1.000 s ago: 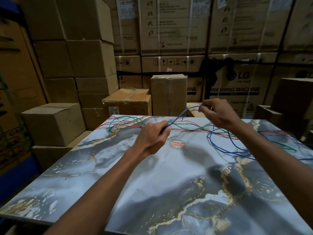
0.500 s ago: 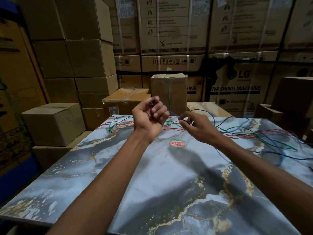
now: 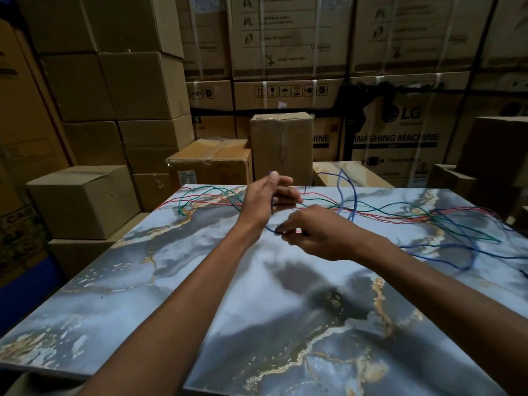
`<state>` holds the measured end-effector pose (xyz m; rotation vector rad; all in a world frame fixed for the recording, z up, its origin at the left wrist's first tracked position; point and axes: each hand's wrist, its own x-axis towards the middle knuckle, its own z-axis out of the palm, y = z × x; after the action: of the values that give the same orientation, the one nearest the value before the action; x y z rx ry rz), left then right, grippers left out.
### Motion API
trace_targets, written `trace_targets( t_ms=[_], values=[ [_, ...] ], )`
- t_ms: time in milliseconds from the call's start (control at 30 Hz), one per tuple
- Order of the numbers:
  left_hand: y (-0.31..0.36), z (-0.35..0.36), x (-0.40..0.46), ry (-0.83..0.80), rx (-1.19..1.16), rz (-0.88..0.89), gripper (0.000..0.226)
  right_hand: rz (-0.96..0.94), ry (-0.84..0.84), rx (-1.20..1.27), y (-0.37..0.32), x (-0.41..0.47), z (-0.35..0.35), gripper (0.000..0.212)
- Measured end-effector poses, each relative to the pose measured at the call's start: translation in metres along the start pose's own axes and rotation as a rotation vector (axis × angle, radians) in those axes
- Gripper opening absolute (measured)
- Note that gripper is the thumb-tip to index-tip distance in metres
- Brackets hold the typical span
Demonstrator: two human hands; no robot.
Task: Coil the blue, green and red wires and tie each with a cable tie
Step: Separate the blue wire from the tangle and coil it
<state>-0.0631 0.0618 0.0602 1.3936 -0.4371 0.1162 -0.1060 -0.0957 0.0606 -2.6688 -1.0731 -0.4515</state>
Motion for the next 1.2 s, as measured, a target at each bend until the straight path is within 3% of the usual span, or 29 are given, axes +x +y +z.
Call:
trace_targets(
  t_ms=[167,267,333,467,600,733,867,1033,1200],
  values=[
    [-0.008,0.013,-0.006,-0.160,0.370,0.082,0.041,0.029,0.128,0.070,0.005,-0.002,-0.020,0.007],
    [-0.019,0.019,-0.008,-0.215,0.538,0.095,0.039,0.091,0.164,0.113,0.018,-0.005,-0.027,0.019],
    [-0.021,0.024,-0.011,-0.299,0.473,0.016,0.036,0.142,0.158,0.196,0.027,-0.009,-0.033,0.023],
    [-0.017,0.027,-0.012,-0.419,0.269,-0.118,0.041,0.200,0.071,0.411,0.041,-0.015,-0.048,0.010],
    [-0.016,0.021,-0.007,-0.478,-0.018,-0.274,0.038,0.231,0.161,0.579,0.050,-0.020,-0.058,0.015],
    [-0.015,0.010,-0.007,-0.585,-0.457,-0.396,0.034,0.230,0.338,0.585,0.055,-0.020,-0.049,0.032],
    [-0.013,0.004,-0.005,-0.585,-0.717,-0.359,0.035,0.272,0.485,0.561,0.050,-0.017,-0.022,0.033],
    [-0.007,-0.005,-0.002,-0.579,-0.942,-0.291,0.033,0.238,0.458,0.494,0.044,-0.012,-0.014,0.023],
    [-0.003,-0.018,-0.001,-0.575,-0.898,-0.293,0.037,0.198,0.514,0.353,0.040,-0.007,-0.019,0.019]
  ],
)
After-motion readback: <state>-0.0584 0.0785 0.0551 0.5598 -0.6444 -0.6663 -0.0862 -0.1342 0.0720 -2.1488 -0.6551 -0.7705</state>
